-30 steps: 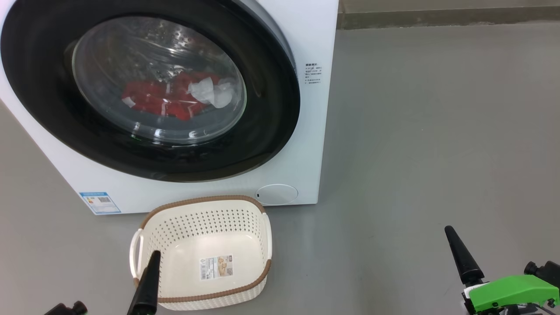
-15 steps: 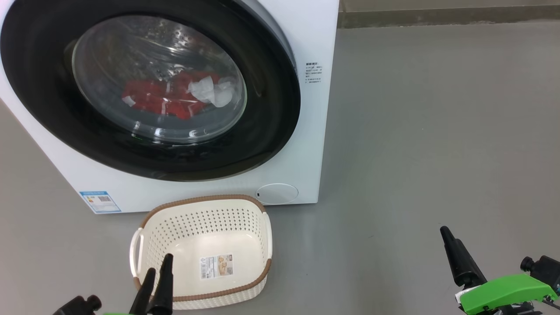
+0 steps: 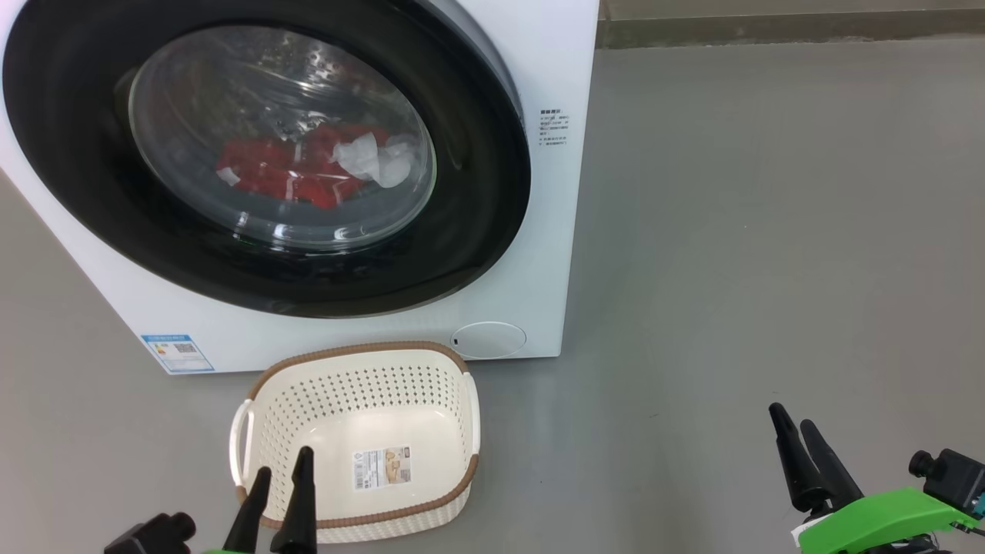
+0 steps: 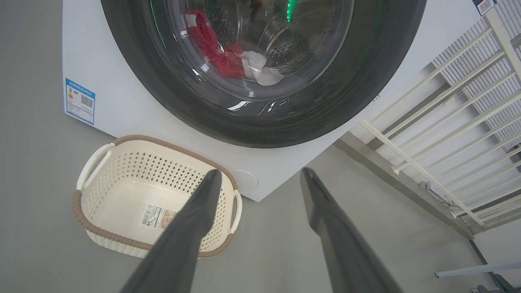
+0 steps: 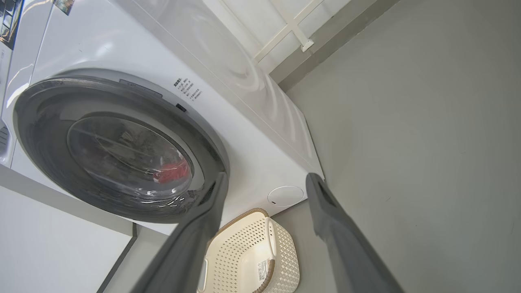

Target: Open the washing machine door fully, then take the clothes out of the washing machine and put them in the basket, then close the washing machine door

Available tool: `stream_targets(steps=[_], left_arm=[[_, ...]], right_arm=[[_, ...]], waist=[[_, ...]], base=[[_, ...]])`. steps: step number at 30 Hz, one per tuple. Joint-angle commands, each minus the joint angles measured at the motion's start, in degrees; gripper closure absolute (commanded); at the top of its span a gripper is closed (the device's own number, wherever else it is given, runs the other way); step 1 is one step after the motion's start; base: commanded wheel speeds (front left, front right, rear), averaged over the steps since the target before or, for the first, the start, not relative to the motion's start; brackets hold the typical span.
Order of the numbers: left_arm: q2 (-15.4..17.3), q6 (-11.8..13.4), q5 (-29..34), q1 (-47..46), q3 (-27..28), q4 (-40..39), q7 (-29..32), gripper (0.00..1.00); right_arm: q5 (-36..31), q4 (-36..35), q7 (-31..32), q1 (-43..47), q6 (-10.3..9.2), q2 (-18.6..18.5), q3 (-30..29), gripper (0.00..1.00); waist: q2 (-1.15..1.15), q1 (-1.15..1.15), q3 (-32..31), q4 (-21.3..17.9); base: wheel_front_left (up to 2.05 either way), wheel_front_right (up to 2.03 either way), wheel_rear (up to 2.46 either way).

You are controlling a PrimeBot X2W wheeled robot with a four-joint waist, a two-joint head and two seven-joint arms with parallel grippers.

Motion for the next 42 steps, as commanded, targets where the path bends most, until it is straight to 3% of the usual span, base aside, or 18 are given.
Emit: stream_targets(steps=[1, 18, 42], left_arm=[[0.9, 0.5, 1.9, -0.1, 0.5, -1.9, -0.8, 0.00], [1.4, 3.1, 13.6, 0.5, -1.4, -3.3, -3.7, 0.00], [1.5, 4.7, 30.6, 0.9, -3.0, -5.3, -7.7, 0.00]], right_arm=[[-1.9, -1.7, -0.7, -0.4, 0.30, -1.3, 0.9, 0.00], [-11.1, -2.5, -3.6, 0.4, 0.37, -2.9, 2.8, 0.00], [-22.8, -3.7, -7.6, 1.3, 0.46, -4.4, 3.8, 0.00]], waist=[[0.00, 0.00, 0.0, 0.0], [0.00, 0.00, 0.2, 0.4], [0.00, 0.00, 1.1, 0.7]], base=[[0.00, 0.00, 0.00], [0.00, 0.00, 0.00], [0.00, 0.00, 0.00]])
